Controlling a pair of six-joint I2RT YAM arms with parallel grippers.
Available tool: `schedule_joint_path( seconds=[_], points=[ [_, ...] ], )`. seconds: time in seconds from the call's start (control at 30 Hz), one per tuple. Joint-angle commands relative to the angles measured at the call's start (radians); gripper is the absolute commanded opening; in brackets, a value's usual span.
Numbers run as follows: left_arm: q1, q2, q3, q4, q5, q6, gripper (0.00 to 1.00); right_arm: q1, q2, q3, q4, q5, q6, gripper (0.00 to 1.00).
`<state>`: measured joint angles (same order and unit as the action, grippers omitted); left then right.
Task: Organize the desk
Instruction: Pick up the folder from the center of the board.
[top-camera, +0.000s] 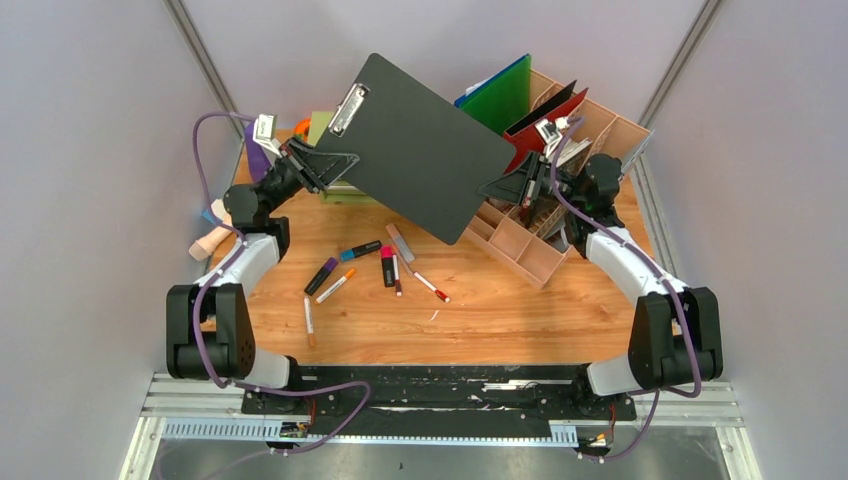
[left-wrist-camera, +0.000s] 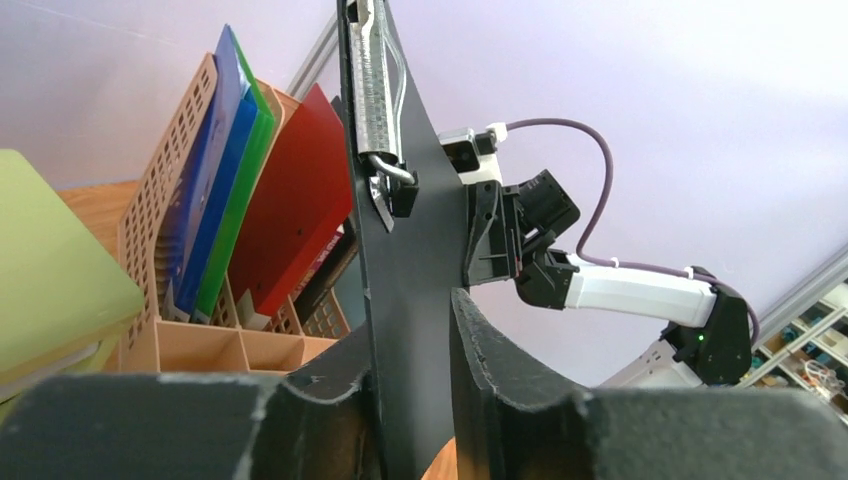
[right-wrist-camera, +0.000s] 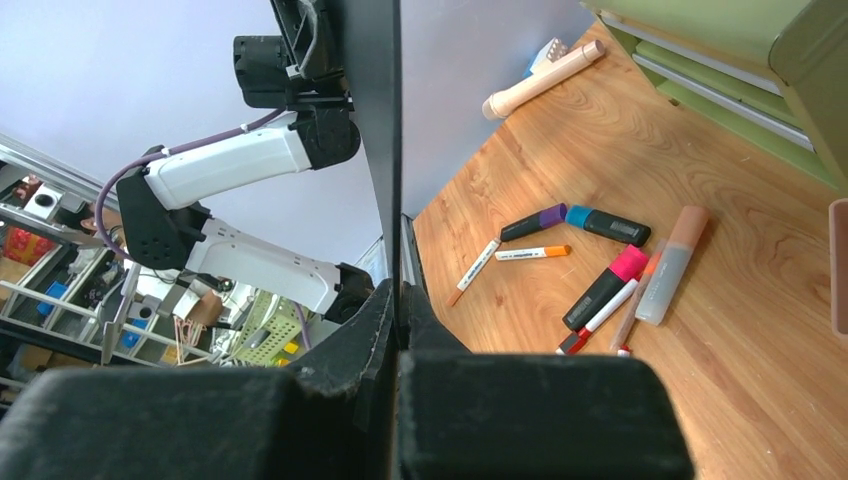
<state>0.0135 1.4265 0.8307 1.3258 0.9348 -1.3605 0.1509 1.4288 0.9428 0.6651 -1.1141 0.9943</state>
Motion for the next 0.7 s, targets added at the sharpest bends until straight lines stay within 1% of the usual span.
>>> schedule_joint_path(
  seconds=[0.0, 0.03, 0.07, 0.1, 0.17, 0.23, 0.27, 0.33, 0.43, 0.47, 0.53, 0.67],
  points=[
    [-0.002, -0.031, 0.013, -0.011, -0.012, 0.039, 0.27, -0.004, -0.034, -0.015, 0.079, 0.057, -0.009, 0.00],
    [-0.002, -0.031, 0.020, -0.026, -0.009, 0.049, 0.21, -0.001, -0.036, -0.017, 0.078, 0.057, -0.015, 0.00],
    [-0.003, -0.031, 0.029, -0.034, -0.005, 0.053, 0.18, 0.001, -0.038, -0.019, 0.074, 0.057, -0.024, 0.00],
    [-0.002, -0.031, 0.033, -0.054, -0.001, 0.065, 0.10, 0.002, -0.042, -0.019, 0.066, 0.057, -0.036, 0.00],
    [-0.018, -0.034, 0.053, -0.088, 0.014, 0.089, 0.00, 0.002, -0.050, -0.016, 0.030, 0.059, -0.071, 0.02],
    [-0.037, -0.046, 0.072, -0.133, 0.026, 0.117, 0.00, 0.000, -0.063, -0.004, -0.030, 0.063, -0.127, 0.09],
    [-0.043, -0.051, 0.086, -0.153, 0.033, 0.127, 0.00, -0.002, -0.071, 0.003, -0.065, 0.065, -0.154, 0.14],
    [-0.052, -0.069, 0.110, -0.227, 0.039, 0.187, 0.00, -0.014, -0.088, 0.013, -0.136, 0.076, -0.212, 0.30],
    [-0.064, -0.107, 0.146, -0.373, 0.041, 0.263, 0.00, -0.047, -0.125, 0.032, -0.232, 0.102, -0.288, 0.57],
    [-0.064, -0.115, 0.163, -0.396, 0.038, 0.289, 0.00, -0.061, -0.138, 0.045, -0.273, 0.114, -0.322, 0.65],
    [-0.064, -0.136, 0.190, -0.487, 0.029, 0.319, 0.00, -0.088, -0.164, 0.069, -0.350, 0.136, -0.382, 0.75],
    [-0.065, -0.164, 0.255, -0.605, 0.015, 0.369, 0.00, -0.140, -0.226, 0.121, -0.475, 0.151, -0.489, 0.86]
  ],
)
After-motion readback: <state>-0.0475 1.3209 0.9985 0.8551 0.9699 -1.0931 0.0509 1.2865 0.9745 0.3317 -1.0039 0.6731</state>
